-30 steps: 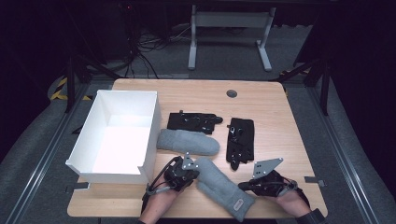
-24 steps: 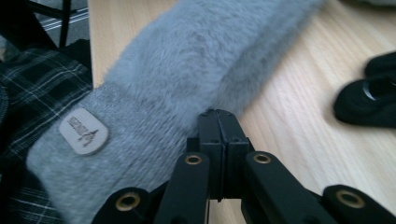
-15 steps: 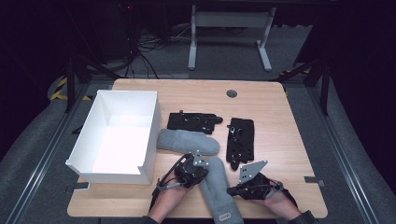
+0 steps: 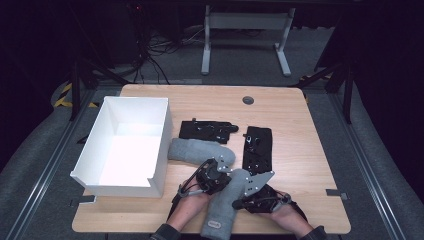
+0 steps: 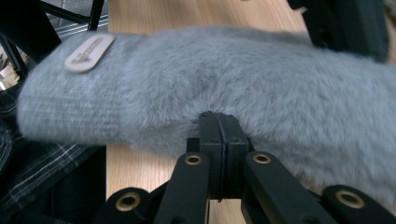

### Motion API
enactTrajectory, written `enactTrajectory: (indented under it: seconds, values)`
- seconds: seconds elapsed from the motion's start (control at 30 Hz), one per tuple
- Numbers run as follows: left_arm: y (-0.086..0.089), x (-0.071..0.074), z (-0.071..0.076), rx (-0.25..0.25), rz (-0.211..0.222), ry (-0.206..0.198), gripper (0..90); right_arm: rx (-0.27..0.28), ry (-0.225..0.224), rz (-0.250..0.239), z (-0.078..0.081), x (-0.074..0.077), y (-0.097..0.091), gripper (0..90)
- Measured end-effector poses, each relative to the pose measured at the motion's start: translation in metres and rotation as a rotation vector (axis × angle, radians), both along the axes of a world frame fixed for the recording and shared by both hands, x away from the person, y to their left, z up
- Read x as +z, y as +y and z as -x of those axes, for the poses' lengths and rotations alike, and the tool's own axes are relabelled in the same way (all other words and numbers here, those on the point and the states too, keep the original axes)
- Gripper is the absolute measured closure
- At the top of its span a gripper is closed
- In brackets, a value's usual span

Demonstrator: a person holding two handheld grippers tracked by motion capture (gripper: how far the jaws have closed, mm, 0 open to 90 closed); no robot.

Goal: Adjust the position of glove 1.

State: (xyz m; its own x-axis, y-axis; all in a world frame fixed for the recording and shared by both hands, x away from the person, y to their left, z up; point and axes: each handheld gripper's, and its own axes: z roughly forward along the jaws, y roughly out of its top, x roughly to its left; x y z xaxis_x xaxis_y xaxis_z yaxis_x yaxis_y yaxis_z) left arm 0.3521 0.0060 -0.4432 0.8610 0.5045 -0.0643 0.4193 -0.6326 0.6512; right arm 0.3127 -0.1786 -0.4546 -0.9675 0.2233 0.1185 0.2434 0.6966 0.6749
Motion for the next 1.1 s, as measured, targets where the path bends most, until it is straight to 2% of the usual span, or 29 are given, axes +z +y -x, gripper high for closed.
enactTrajectory:
  seconds: [0.37, 0.53, 0.6, 0.67, 0.73, 0.8, 0.83, 0.87, 0.9, 0.93, 0.97, 1.03, 1.1]
  values:
    - [-0.012, 0.003, -0.006, -0.03, 0.008, 0.003, 90.0, -0.005, -0.027, -0.013, 0.002, -0.001, 0.019, 90.0]
    - [-0.012, 0.004, -0.006, -0.035, 0.005, -0.001, 90.0, -0.016, -0.012, -0.028, 0.002, 0.0, 0.016, 90.0]
    - [-0.01, 0.005, -0.006, -0.028, 0.017, 0.0, 89.8, -0.022, -0.011, -0.032, 0.003, 0.003, 0.012, 85.8]
    - [-0.003, 0.011, -0.006, -0.021, 0.026, -0.009, 86.9, -0.036, -0.003, -0.046, 0.004, 0.006, 0.006, 78.5]
    - [0.003, 0.015, -0.007, -0.007, 0.033, -0.02, 83.4, -0.056, -0.016, -0.05, 0.005, 0.009, -0.005, 72.1]
    - [0.007, 0.017, -0.007, -0.003, 0.026, -0.024, 76.4, -0.073, -0.02, -0.05, 0.005, 0.011, -0.012, 68.7]
    - [0.011, 0.019, -0.009, 0.003, 0.012, -0.043, 76.4, -0.093, -0.022, -0.053, 0.005, 0.012, -0.018, 66.3]
    - [0.015, 0.02, -0.01, 0.01, 0.001, -0.056, 69.7, -0.121, -0.031, -0.051, 0.004, 0.014, -0.028, 60.1]
    - [0.015, 0.02, -0.01, 0.01, 0.001, -0.056, 66.3, -0.121, -0.031, -0.051, 0.004, 0.014, -0.028, 60.1]
    - [0.019, 0.02, -0.012, 0.016, -0.003, -0.069, 66.3, -0.147, -0.037, -0.052, 0.003, 0.015, -0.038, 56.3]
    - [0.025, 0.022, -0.017, 0.041, -0.005, -0.088, 58.6, -0.215, -0.059, -0.057, 0.0, 0.016, -0.057, 47.4]
    - [0.029, 0.023, -0.02, 0.055, -0.008, -0.099, 57.0, -0.235, -0.064, -0.054, -0.001, 0.016, -0.063, 44.6]
    - [0.034, 0.024, -0.024, 0.08, -0.013, -0.11, 55.0, -0.288, -0.065, -0.038, -0.005, 0.013, -0.079, 41.4]
